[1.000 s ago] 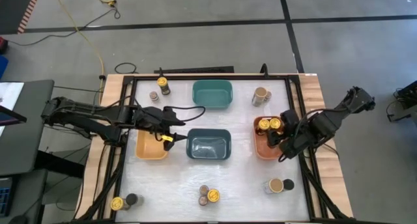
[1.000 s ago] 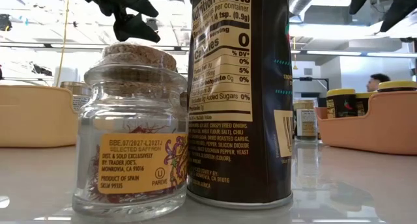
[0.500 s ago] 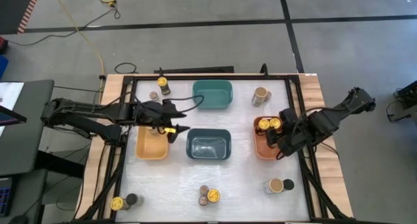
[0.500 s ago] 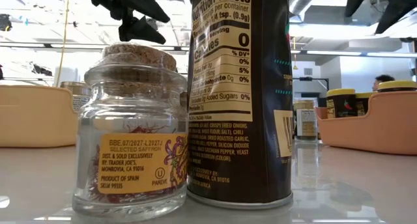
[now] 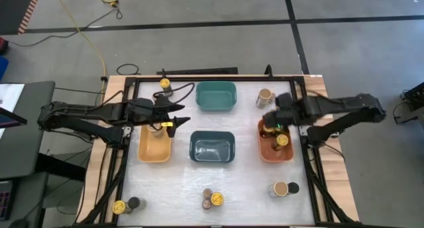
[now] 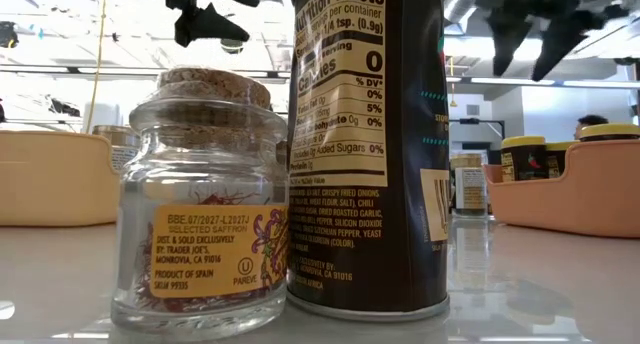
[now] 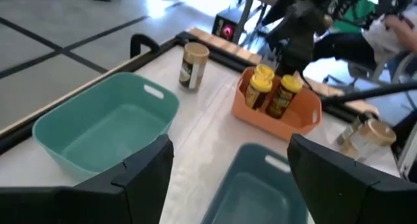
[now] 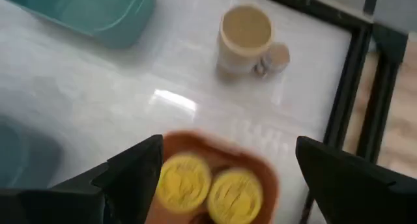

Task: Sort spices by type
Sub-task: Put the gold seasoning bottle into the yellow bin

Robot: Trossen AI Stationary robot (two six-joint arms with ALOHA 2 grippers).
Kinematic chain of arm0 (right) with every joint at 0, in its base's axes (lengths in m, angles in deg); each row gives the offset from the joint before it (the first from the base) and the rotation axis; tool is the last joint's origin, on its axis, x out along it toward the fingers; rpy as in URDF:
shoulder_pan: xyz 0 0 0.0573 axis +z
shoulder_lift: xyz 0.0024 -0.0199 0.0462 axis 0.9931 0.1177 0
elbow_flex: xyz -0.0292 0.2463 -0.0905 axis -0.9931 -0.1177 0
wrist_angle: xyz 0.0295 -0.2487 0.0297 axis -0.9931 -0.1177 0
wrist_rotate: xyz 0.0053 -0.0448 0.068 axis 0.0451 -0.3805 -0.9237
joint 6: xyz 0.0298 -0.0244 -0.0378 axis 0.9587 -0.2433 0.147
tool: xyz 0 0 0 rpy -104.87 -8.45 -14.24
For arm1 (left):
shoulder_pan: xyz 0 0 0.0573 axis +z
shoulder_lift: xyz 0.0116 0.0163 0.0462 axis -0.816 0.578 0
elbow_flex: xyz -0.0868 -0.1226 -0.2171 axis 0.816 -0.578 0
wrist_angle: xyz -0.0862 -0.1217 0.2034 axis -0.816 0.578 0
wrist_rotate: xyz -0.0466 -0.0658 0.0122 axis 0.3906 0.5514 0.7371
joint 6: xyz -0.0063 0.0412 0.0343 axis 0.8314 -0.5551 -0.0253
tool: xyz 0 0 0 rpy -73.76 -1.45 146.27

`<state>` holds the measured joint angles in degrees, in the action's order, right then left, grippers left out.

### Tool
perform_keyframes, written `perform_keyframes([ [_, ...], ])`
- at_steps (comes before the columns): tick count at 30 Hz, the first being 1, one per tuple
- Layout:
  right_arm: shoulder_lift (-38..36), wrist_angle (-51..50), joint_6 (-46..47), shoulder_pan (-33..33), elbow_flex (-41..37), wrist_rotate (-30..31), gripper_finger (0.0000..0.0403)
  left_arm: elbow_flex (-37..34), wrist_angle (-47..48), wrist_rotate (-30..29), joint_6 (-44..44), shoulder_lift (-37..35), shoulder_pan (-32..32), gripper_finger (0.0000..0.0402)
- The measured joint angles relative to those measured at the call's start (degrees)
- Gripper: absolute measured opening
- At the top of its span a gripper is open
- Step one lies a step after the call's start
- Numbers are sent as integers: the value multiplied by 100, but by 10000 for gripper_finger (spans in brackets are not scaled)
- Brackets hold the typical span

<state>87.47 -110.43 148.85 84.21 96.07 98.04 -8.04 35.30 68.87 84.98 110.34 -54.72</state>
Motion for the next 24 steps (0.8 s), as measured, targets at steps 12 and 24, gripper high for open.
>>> perform_keyframes([
  [12,419,1499,-3817,-3446,4,-1271,376,0,-503,-1233,194,316,-628,288],
  [24,1262,2022,-4387,-3671,4,-1423,376,0,-472,-1362,347,315,-708,288],
])
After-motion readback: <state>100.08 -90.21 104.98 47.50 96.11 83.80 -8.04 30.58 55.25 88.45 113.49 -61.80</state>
